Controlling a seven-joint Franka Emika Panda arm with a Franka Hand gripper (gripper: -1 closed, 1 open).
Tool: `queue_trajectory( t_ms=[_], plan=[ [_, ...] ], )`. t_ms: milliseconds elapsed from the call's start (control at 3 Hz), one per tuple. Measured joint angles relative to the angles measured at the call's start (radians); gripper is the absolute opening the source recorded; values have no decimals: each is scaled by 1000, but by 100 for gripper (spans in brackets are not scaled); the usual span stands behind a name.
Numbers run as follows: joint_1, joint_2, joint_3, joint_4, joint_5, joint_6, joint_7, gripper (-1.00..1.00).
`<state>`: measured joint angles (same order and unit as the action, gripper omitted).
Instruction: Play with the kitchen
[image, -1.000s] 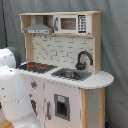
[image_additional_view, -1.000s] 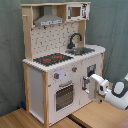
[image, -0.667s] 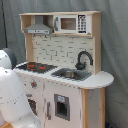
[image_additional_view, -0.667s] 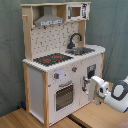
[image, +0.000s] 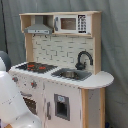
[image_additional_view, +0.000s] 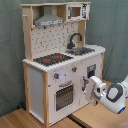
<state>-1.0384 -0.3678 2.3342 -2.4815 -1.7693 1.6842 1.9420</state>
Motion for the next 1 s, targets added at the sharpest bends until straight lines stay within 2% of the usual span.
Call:
queue_trajectory(
  t_ms=[333,1000],
  plan=[
    [-99,-4,0,16,23,15,2,100],
    [-182,-83,2,108,22,161,-7,100]
  ],
)
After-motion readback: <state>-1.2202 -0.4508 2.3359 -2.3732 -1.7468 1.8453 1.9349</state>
